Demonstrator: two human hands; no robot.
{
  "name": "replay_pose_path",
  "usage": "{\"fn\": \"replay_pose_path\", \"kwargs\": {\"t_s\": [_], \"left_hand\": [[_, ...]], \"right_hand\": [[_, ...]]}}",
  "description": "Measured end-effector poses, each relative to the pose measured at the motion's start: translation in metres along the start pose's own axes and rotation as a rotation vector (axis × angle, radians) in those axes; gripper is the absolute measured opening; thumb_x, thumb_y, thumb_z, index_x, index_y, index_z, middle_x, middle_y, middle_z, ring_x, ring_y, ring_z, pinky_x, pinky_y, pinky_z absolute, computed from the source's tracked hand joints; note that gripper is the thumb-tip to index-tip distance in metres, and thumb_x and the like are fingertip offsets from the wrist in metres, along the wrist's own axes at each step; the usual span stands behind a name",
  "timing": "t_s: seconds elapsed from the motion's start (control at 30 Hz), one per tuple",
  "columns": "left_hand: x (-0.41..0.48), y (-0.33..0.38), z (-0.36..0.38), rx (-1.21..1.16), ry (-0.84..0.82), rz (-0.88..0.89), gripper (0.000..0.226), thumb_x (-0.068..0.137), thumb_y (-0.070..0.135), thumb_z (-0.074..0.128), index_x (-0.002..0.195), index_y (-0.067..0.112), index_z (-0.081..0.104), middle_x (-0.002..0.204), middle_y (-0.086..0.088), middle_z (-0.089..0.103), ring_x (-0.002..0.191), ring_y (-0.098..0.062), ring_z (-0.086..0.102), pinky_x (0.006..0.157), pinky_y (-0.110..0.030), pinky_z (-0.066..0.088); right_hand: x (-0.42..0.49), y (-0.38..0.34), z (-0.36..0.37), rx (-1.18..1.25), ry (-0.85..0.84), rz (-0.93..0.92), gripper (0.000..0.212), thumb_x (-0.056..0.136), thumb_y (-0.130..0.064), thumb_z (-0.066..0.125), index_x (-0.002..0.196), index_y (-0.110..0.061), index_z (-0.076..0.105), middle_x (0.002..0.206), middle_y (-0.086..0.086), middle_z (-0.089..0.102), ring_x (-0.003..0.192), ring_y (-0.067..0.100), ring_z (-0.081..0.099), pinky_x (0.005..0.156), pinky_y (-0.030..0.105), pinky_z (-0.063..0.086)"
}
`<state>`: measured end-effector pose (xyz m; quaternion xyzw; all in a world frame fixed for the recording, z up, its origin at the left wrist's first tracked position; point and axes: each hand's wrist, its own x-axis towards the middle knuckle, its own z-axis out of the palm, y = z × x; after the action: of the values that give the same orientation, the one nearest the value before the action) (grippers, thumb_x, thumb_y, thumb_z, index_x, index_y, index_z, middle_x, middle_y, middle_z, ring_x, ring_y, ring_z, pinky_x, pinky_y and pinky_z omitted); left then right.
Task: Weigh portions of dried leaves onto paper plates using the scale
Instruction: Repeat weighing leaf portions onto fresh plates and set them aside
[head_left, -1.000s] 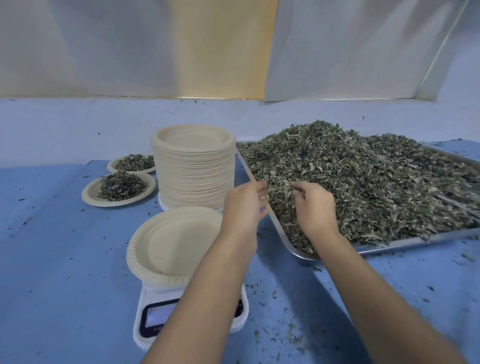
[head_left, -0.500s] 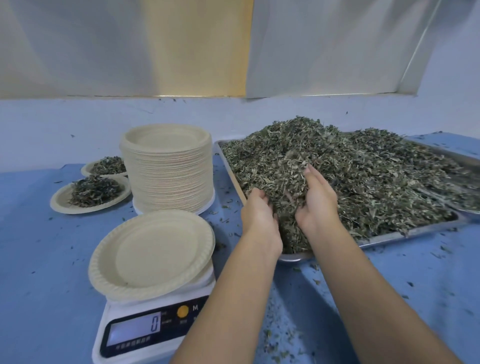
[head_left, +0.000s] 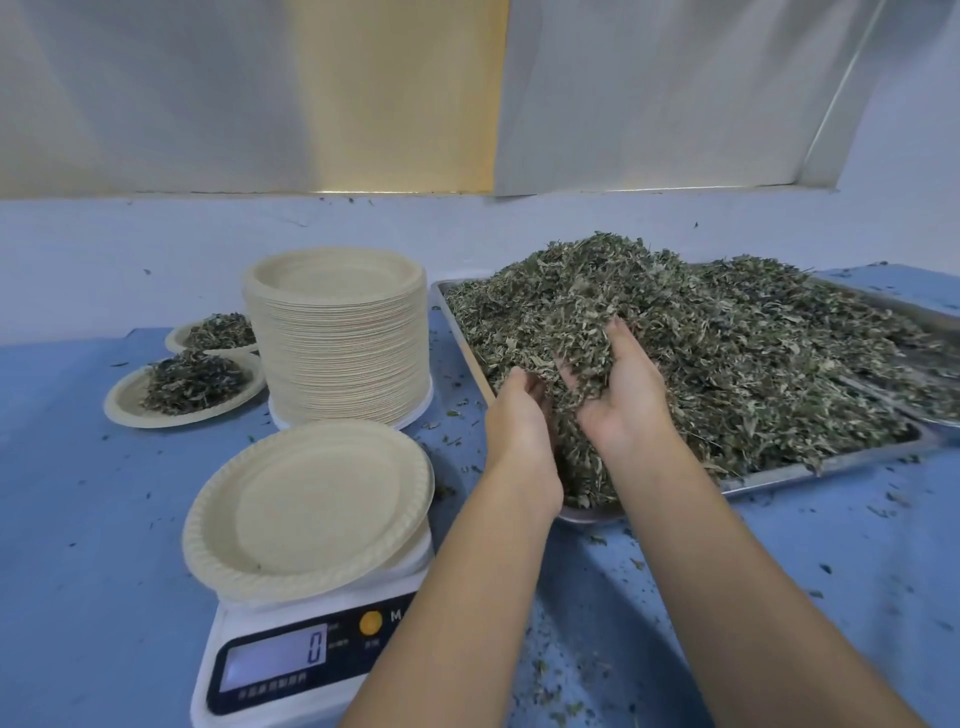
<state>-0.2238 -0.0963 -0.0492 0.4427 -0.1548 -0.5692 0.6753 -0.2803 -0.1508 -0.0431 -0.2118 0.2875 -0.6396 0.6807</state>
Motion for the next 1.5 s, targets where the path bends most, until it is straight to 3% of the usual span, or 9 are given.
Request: {"fn": "replay_pose_path", "kwargs": {"t_s": [0.23,0.4,0.47,0.6,0.7,0.83,0.97,1.23,1.5], "left_hand": [[-0.005,0.008,-0.008,-0.129,0.011,0.017,0.044,0.103,0.035,0.031,0.135,0.01,0.048,0.138,-0.005,0.052,0.129,-0.018,0.047,0.104,-0.029,0.035],[-0.02,0.028,-0.018,-0.3,0.019,0.017,0.038,0.102,0.037,0.035,0.103,0.009,0.061,0.078,0.004,0.068,0.046,-0.008,0.05,0.035,-0.023,0.029],[-0.024,0.036,-0.027,-0.389,-0.007,-0.019,0.039,0.103,0.035,0.033,0.089,0.009,0.06,0.072,0.004,0.069,0.045,-0.009,0.059,0.086,-0.021,0.047],[-0.038,0.059,-0.047,-0.456,-0.061,-0.052,0.041,0.102,0.034,0.035,0.122,0.007,0.06,0.118,-0.018,0.065,0.112,-0.028,0.06,0.1,-0.038,0.045],[-0.039,0.072,-0.067,-0.474,-0.003,-0.015,0.039,0.103,0.031,0.033,0.102,0.008,0.064,0.098,-0.014,0.068,0.098,-0.025,0.064,0.086,-0.037,0.05],[-0.038,0.09,-0.099,-0.439,0.071,0.051,0.04,0.104,0.029,0.029,0.089,0.007,0.058,0.079,-0.009,0.063,0.069,-0.019,0.059,0.063,-0.026,0.054],[-0.037,0.1,-0.125,-0.426,0.109,0.072,0.042,0.103,0.033,0.032,0.075,0.008,0.052,0.047,-0.003,0.052,0.033,-0.01,0.043,0.036,-0.011,0.037],[-0.035,0.11,-0.142,-0.384,0.125,0.085,0.039,0.101,0.036,0.031,0.108,0.009,0.058,0.102,-0.011,0.063,0.093,-0.025,0.06,0.082,-0.034,0.048],[-0.038,0.113,-0.142,-0.213,0.175,0.145,0.046,0.095,0.05,0.038,0.111,0.015,0.063,0.104,-0.013,0.069,0.094,-0.029,0.066,0.087,-0.043,0.052]], "right_hand": [[-0.015,-0.001,0.027,0.141,-0.06,0.09,0.033,0.094,-0.019,0.058,0.127,-0.011,0.059,0.129,0.013,0.057,0.106,0.031,0.061,0.087,0.042,0.055],[-0.038,0.006,0.056,0.245,-0.172,0.153,0.032,0.094,-0.02,0.057,0.124,-0.007,0.059,0.119,0.018,0.065,0.089,0.029,0.067,0.078,0.04,0.059],[-0.049,0.014,0.066,0.249,-0.23,0.187,0.024,0.095,-0.021,0.056,0.112,-0.005,0.062,0.101,0.019,0.071,0.074,0.029,0.07,0.071,0.039,0.06],[-0.068,0.038,0.085,0.199,-0.318,0.256,0.031,0.094,-0.022,0.056,0.116,-0.001,0.062,0.098,0.019,0.071,0.074,0.029,0.071,0.065,0.04,0.06],[-0.074,0.059,0.095,0.142,-0.353,0.288,0.041,0.093,-0.023,0.058,0.129,-0.004,0.056,0.125,0.021,0.061,0.107,0.033,0.063,0.101,0.048,0.045],[-0.083,0.083,0.1,0.05,-0.407,0.25,0.034,0.093,-0.016,0.057,0.125,-0.009,0.06,0.115,0.017,0.067,0.091,0.027,0.068,0.071,0.035,0.059],[-0.087,0.099,0.096,-0.07,-0.498,0.159,0.023,0.096,-0.009,0.051,0.114,-0.012,0.064,0.103,0.009,0.073,0.092,0.021,0.07,0.076,0.032,0.058],[-0.085,0.108,0.074,-0.394,-0.651,-0.025,0.035,0.091,0.001,0.052,0.082,-0.022,0.077,0.09,0.002,0.075,0.087,0.015,0.071,0.07,0.025,0.056],[-0.09,0.099,0.065,-0.915,-0.791,-0.313,0.024,0.091,-0.009,0.059,0.092,-0.029,0.073,0.096,-0.013,0.072,0.094,0.002,0.064,0.082,0.018,0.05]]}}
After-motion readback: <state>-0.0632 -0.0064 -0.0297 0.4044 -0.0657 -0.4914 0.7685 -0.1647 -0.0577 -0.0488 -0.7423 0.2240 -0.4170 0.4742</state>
